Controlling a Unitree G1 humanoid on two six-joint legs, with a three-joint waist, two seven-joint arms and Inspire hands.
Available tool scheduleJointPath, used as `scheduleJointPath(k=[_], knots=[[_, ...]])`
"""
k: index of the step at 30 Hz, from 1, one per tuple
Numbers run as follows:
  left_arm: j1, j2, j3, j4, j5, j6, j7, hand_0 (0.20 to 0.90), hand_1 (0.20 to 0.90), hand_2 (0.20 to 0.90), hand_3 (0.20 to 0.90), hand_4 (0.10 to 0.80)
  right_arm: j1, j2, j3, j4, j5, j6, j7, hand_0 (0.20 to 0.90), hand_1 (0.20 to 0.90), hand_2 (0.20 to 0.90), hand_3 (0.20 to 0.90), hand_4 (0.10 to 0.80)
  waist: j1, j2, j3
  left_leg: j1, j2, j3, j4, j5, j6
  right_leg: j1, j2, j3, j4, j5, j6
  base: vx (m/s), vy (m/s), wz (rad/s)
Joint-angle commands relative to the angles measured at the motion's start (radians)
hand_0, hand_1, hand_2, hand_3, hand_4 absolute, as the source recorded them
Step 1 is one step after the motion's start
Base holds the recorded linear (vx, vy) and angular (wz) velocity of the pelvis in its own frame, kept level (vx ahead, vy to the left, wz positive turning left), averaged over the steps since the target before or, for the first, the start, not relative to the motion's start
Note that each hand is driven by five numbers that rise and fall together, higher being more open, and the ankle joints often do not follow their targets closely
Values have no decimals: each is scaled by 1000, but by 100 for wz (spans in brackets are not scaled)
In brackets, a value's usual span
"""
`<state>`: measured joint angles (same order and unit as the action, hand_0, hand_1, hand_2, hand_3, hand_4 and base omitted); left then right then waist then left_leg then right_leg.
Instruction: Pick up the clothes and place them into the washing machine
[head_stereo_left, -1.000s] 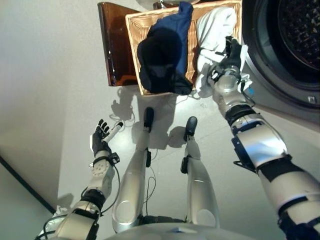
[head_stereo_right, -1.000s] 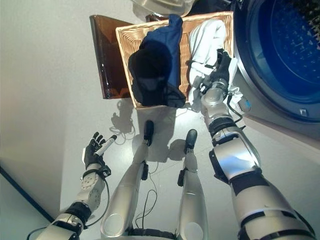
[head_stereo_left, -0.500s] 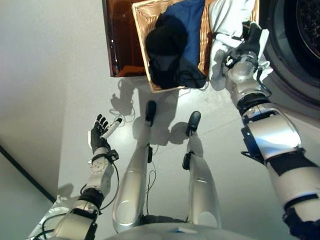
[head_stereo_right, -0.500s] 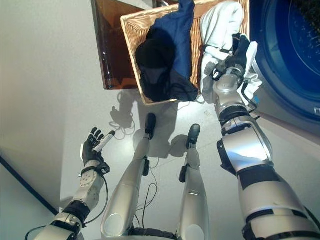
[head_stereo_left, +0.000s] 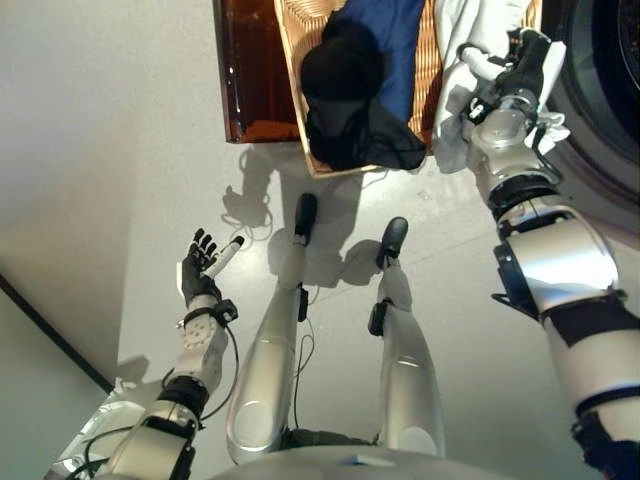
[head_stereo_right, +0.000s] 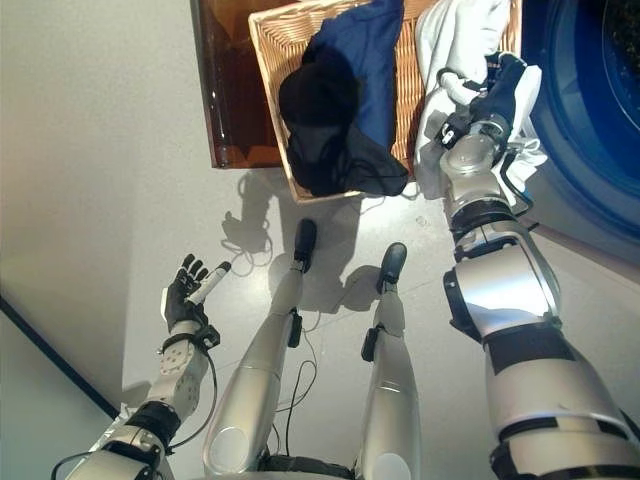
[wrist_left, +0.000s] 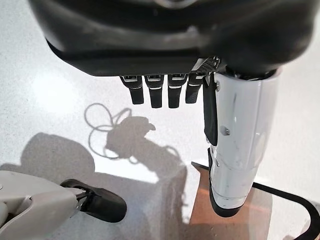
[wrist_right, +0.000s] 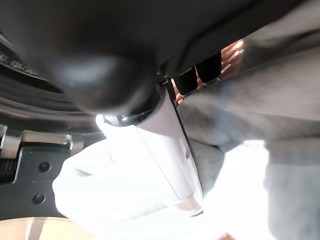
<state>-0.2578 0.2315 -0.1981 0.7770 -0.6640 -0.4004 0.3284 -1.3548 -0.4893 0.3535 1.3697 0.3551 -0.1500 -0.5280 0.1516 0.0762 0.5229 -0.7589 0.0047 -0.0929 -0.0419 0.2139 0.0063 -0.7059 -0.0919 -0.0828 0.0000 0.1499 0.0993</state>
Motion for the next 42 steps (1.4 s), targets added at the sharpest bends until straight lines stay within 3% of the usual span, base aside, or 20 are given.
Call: scheduleJointPath(k=[1, 8, 22, 29, 42], knots=[[67, 24, 21, -19, -28, -48, 32, 900, 900, 900, 900, 800, -81, 1, 74, 9, -49, -6, -13, 200, 200, 200, 200, 300, 9, 72, -5, 32, -29, -6, -45, -9, -73, 25, 4, 91, 124, -110, 15, 0, 0, 0], [67, 18, 29, 32, -23, -46, 33, 900, 900, 900, 900, 800, -43, -7, 57, -18, -52, -14, -22, 200, 200, 200, 200, 300, 3, 69, -25, 63, -28, -1, -45, -15, -72, 51, 9, 96, 124, -113, 14, 0, 0, 0], [41, 10, 84, 286, -2, -26, 40, 900, 900, 900, 900, 800, 121, -6, -22, -252, 6, -94, -21, 200, 200, 200, 200, 300, -37, 32, -82, 158, -9, 23, -45, -33, -74, 130, 15, 111, 113, -111, 9, 7, -11, -4], [61, -2, 102, 311, -6, -23, 33, 900, 900, 900, 900, 800, 276, 38, -151, -398, 181, -200, -15, 200, 200, 200, 200, 300, -51, 34, -114, 201, 0, 46, -45, -44, -71, 163, 18, 125, 109, -117, 6, 6, -10, -8], [89, -31, 102, 298, 9, -19, 30, 900, 900, 900, 900, 800, 556, 159, -283, -614, 441, -335, 90, 200, 200, 200, 200, 300, -64, 55, -165, 260, 2, 68, -45, -65, -66, 215, 11, 135, 99, -126, 7, 16, 0, -8]])
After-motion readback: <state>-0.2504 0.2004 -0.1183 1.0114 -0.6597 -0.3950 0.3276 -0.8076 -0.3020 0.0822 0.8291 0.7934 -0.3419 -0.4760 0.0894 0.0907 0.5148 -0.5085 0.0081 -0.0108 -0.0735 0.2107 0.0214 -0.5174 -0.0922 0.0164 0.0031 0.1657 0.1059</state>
